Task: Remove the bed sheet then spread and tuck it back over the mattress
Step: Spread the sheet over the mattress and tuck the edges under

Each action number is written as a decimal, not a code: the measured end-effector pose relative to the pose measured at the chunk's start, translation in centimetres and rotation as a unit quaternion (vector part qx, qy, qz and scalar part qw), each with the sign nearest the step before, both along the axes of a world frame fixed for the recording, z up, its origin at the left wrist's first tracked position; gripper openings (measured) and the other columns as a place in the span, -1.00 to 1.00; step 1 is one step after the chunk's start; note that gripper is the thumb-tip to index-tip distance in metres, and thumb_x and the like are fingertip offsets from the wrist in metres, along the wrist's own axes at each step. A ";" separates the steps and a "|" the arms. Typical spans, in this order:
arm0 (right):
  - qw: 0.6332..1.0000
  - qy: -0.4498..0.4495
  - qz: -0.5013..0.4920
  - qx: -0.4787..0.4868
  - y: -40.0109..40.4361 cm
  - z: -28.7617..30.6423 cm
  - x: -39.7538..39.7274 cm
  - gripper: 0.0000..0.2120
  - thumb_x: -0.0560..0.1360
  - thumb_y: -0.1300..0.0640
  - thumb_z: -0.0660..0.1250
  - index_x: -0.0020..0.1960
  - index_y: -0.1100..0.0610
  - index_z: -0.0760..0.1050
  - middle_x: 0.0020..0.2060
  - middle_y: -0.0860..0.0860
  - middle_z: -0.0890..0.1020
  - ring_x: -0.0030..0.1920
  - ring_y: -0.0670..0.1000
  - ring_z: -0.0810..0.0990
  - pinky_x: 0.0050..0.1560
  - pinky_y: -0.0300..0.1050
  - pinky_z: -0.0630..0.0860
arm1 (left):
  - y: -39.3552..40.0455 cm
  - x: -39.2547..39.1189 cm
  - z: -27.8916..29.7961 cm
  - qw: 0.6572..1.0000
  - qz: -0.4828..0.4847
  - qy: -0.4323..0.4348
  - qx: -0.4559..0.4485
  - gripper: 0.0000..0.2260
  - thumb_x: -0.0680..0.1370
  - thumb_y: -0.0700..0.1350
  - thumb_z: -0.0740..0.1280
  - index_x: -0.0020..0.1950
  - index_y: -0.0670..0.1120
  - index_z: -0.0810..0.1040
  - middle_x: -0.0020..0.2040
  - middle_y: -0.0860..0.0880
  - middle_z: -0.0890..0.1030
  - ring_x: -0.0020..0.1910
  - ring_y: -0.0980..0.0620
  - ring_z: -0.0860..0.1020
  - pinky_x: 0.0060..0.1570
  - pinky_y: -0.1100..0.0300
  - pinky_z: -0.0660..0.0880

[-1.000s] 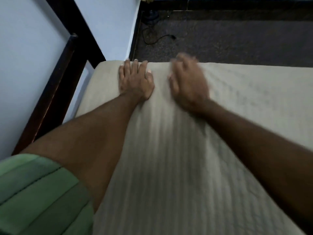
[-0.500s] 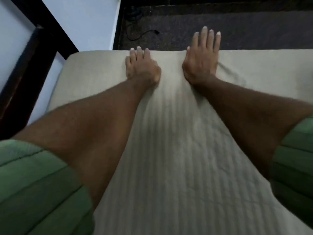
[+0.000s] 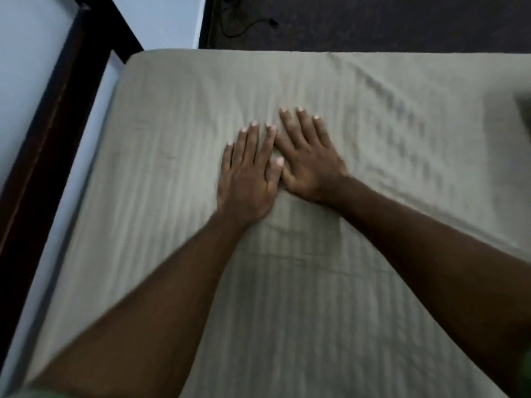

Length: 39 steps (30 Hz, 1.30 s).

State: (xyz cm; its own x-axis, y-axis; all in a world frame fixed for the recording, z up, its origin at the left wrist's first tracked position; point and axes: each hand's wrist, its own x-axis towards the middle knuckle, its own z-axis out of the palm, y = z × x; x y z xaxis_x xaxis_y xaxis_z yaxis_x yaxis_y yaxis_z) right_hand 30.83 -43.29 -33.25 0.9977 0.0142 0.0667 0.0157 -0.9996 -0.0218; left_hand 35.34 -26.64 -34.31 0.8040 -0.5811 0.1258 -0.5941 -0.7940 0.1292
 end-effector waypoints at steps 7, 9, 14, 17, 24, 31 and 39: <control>0.977 0.070 0.200 0.037 9.3 1.2 -12.2 -0.26 0.61 -0.14 0.11 0.68 0.14 0.02 0.67 0.12 0.00 0.66 0.21 -0.13 0.59 0.26 0.00 | 10.4 -16.8 1.7 0.995 0.071 0.061 -0.027 -0.38 0.67 0.10 0.13 0.68 -0.10 0.07 0.68 -0.08 0.06 0.66 0.00 0.01 0.58 -0.09 0.10; 0.959 0.088 0.263 0.052 9.5 1.4 -13.4 -0.30 0.63 -0.13 0.14 0.67 0.13 0.08 0.66 0.10 0.05 0.66 0.21 -0.08 0.60 0.25 0.02 | 12.0 -19.6 2.2 0.993 0.079 0.076 -0.052 -0.39 0.67 0.10 0.15 0.67 -0.09 0.12 0.68 -0.07 0.09 0.65 0.01 0.05 0.57 -0.08 0.13; 0.991 0.073 0.082 0.080 10.0 2.4 -12.2 -0.39 0.70 -0.14 0.00 0.68 0.04 0.02 0.67 0.12 0.04 0.66 0.18 -0.01 0.59 0.25 0.06 | 13.4 -19.1 2.5 0.975 0.163 0.071 -0.134 -0.48 0.68 -0.01 0.15 0.63 -0.13 0.23 0.64 -0.11 0.22 0.62 -0.03 0.20 0.54 -0.05 0.21; 0.993 0.078 0.081 0.035 15.0 1.5 -16.0 -0.33 0.66 -0.17 0.00 0.69 0.06 -0.04 0.67 0.12 -0.03 0.66 0.19 -0.10 0.60 0.25 -0.02 | 15.4 -20.7 1.6 0.991 0.113 0.056 -0.038 -0.47 0.70 0.01 0.10 0.65 -0.14 0.18 0.66 -0.12 0.16 0.65 -0.02 0.09 0.57 -0.06 0.13; 0.980 0.107 0.144 0.084 22.7 1.7 -29.0 -0.32 0.66 -0.06 0.06 0.68 0.20 -0.05 0.67 0.15 -0.06 0.66 0.19 -0.15 0.59 0.26 0.01 | 22.7 -32.7 2.5 0.989 0.111 0.079 0.062 -0.41 0.70 0.06 0.08 0.67 -0.16 0.04 0.68 -0.11 0.03 0.66 -0.04 -0.02 0.58 -0.12 0.08; 0.957 0.135 0.235 0.105 23.8 2.7 -35.5 -0.36 0.69 -0.08 0.08 0.67 0.20 0.05 0.66 0.14 0.06 0.66 0.15 -0.04 0.60 0.21 0.06 | 26.2 -40.1 4.6 0.980 0.143 0.108 0.089 -0.42 0.71 0.09 0.03 0.69 -0.10 0.01 0.69 -0.07 0.01 0.66 -0.01 -0.03 0.58 -0.10 0.06; 0.970 0.163 0.143 0.110 29.5 4.3 -43.9 -0.29 0.67 -0.17 0.05 0.68 0.15 -0.04 0.67 0.13 -0.05 0.66 0.17 -0.14 0.60 0.25 -0.02 | 29.6 -45.3 5.9 0.981 0.121 0.126 0.088 -0.43 0.70 0.04 0.06 0.69 -0.07 0.03 0.69 -0.06 0.01 0.66 0.00 -0.03 0.59 -0.09 0.05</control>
